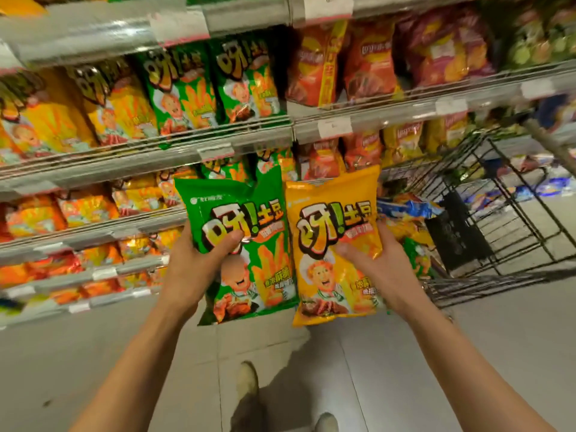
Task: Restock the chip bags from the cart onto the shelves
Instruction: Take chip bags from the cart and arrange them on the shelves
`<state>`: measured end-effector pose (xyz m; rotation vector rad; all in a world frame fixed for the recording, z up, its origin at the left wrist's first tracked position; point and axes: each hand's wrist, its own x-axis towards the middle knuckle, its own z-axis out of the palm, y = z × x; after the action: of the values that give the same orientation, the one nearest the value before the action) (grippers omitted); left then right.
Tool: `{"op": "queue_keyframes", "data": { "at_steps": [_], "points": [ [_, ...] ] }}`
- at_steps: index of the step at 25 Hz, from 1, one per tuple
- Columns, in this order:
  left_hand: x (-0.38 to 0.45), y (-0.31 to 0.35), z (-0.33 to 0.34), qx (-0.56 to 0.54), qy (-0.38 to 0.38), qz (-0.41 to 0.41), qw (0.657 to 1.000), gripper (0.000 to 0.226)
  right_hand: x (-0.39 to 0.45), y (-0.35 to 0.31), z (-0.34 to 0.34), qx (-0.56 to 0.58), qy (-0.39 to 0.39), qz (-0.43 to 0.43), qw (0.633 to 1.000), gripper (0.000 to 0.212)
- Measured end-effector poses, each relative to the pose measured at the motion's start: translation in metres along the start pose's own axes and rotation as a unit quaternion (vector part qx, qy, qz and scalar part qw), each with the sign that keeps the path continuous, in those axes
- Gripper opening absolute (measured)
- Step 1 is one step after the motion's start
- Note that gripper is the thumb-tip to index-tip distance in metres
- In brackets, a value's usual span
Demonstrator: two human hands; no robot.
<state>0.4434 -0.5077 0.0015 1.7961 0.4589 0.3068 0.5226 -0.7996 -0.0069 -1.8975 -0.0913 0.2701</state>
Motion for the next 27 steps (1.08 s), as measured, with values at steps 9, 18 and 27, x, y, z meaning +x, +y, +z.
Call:
{"op": "queue_keyframes", "data": {
  "at_steps": [9, 18, 27],
  "points": [
    [-0.025, 0.019, -0.024, -0.011, 0.031, -0.004, 0.999, 0.037, -0.018, -0.024, 0.008, 0.017, -0.010, -0.009, 1.000, 0.073],
    [0.078, 0.086, -0.105, -0.042, 0.050, 0.112, 0.992, 0.043, 0.043, -0.142, 0.073, 0.043, 0.059, -0.054, 0.996, 0.066],
    [0.246, 0.203, -0.170, 0.000, 0.067, 0.214, 0.975, 0.043, 0.098, -0.251, 0.090, 0.042, 0.161, -0.073, 0.983, 0.124]
  ]
}}
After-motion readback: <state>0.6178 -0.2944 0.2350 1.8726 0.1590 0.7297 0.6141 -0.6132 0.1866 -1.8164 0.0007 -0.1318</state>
